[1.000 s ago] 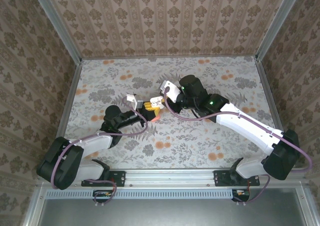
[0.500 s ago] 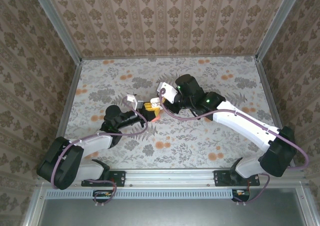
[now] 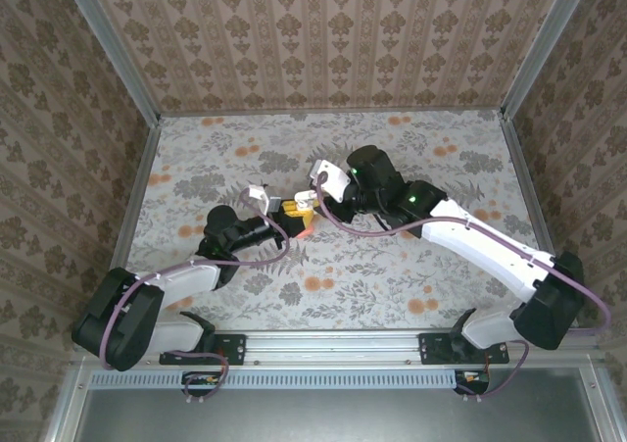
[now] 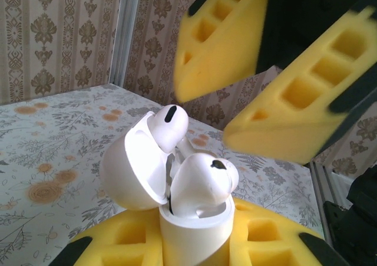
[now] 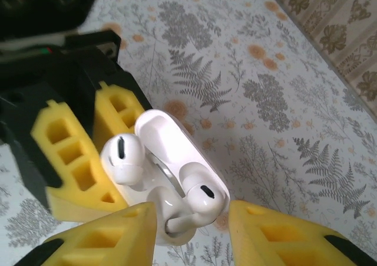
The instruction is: Insert the wireless bluetooth earbuds into the charging case
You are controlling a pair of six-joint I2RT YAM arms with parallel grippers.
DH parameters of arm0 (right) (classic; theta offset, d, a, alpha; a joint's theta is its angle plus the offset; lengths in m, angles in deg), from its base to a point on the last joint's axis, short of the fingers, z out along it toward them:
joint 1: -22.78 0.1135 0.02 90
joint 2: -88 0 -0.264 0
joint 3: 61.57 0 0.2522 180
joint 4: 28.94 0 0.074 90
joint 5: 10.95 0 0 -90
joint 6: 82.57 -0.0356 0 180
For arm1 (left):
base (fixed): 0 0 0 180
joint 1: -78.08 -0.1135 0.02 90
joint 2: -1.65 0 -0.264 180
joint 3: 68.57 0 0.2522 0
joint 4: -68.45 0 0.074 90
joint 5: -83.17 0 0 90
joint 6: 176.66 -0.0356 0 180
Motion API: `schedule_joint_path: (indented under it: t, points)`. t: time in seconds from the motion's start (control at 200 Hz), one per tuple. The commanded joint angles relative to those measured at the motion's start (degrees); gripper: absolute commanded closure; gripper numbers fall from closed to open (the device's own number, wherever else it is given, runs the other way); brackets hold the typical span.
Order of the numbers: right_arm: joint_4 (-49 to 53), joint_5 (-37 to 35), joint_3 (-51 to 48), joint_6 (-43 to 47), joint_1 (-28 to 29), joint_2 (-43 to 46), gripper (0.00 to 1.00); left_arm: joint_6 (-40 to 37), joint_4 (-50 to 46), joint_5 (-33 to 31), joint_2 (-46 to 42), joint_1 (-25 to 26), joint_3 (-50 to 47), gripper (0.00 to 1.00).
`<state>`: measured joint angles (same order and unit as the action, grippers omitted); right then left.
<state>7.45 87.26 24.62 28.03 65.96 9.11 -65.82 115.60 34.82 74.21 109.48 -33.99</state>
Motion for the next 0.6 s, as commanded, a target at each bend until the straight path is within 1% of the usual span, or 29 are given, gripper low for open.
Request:
schedule_joint_path:
  t: [0.0,0.1,0.185,0.31,0.36,0.42,0.535,0.595]
  points:
    - [-0.99,3.28,-1.1,-3.75,0.18,3.92,0.61,-1.99,2.38,-0.31,-1.45,-0.04,0.02,0.87]
    - [-2.27,4.71,-1.92,-7.22,-0.26,5.12,0.61,-3.1,2.81,0.0,-1.63,-0.02,-0.15,0.87]
    - [-2.76,6.74,-2.0,-12.27,-1.78,5.35,0.61,-5.29,3.21,0.7,-1.85,0.06,-0.6,0.87]
    - [-3.67,13.07,-1.93,-21.54,-5.77,5.25,0.63,-8.47,3.07,0.46,-2.39,0.11,-1.41,0.88]
    - [-3.75,16.83,-1.7,-24.9,-7.45,5.0,0.64,-9.71,2.92,0.45,-2.57,0.13,-1.66,0.88]
    - [-4.36,19.04,-1.79,-29.27,-8.72,4.76,0.64,-11.02,2.49,0.47,-2.75,0.16,-1.83,0.88]
    - [-6.53,24.13,-2.52,-34.59,-9.65,4.24,0.64,-13.14,2.18,0.5,-2.77,0.37,-1.92,0.88]
    - [-6.68,25.28,-2.56,-36.27,-9.6,3.67,0.64,-13.84,1.98,0.54,-2.77,0.42,-1.92,0.88]
